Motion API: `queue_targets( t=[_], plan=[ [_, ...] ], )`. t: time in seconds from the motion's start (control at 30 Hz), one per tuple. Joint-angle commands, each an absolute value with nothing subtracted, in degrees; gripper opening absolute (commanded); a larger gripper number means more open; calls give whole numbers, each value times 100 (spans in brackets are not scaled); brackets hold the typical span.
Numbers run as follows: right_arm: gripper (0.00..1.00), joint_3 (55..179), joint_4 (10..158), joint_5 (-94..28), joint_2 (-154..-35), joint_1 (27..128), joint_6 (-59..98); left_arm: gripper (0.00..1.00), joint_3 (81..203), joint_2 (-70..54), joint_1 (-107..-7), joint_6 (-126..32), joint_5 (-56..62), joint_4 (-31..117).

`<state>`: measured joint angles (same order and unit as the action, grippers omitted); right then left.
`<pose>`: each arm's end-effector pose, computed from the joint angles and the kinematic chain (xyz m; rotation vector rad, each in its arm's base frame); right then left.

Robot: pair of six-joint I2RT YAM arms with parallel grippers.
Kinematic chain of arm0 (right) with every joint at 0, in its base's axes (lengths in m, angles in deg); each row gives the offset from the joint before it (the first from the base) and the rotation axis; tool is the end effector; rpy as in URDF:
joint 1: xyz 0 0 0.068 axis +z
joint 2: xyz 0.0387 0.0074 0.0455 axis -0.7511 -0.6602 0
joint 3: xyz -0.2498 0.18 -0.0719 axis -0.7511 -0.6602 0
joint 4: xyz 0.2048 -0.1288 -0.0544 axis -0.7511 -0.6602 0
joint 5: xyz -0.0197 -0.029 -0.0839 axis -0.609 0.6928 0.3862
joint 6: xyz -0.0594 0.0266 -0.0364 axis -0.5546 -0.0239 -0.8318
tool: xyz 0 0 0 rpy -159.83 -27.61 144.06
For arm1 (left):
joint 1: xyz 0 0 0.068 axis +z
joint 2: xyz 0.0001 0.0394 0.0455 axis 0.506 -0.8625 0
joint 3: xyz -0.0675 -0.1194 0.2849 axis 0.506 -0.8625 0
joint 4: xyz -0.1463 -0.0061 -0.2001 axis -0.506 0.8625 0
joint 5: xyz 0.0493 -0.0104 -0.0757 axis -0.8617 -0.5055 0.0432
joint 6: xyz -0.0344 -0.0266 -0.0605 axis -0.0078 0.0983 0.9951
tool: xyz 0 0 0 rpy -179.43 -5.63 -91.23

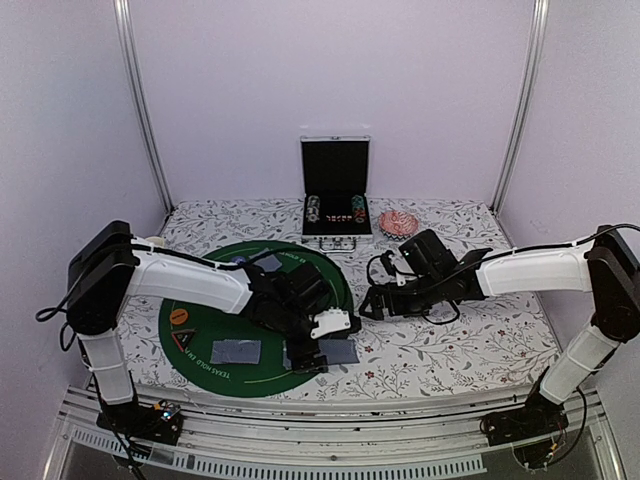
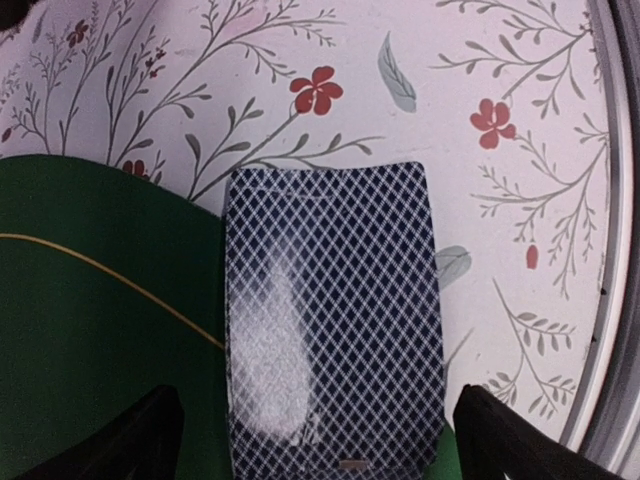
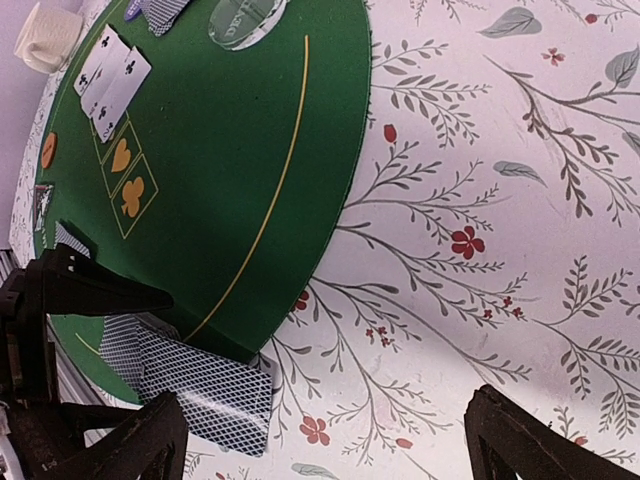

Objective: Distribute texas hold em gaming equipment
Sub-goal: Pick up the face-down deck piles from the poker table mat.

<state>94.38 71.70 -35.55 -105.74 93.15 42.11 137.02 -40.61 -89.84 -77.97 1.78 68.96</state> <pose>0.2291 0.2400 0.2154 -0.4171 2.5939 0.7210 0.1899 -0.3364 0.1775 1.7793 2.0963 -0.3623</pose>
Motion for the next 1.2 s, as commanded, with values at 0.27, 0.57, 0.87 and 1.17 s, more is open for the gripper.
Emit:
queue_targets(
  t=[0.27, 0.57, 0.87, 1.17],
  plan=[
    [99, 9358, 7227, -3734, -10634, 9277, 4296, 71, 13492, -4187, -8852, -7753, 547, 6591],
    [99, 8949, 7930, -4523, -10514, 9272, 4195, 59, 12891, -3659, -8778, -7706, 593, 6012],
    [99, 8645, 8858, -5317, -10619, 9265, 4026, 59, 12468, -3241, -8747, -7687, 607, 5645],
    [95, 8544, 9909, -5893, -11370, 9325, 4263, 58, 11848, -2776, -8709, -7598, 495, 4788]
  ],
)
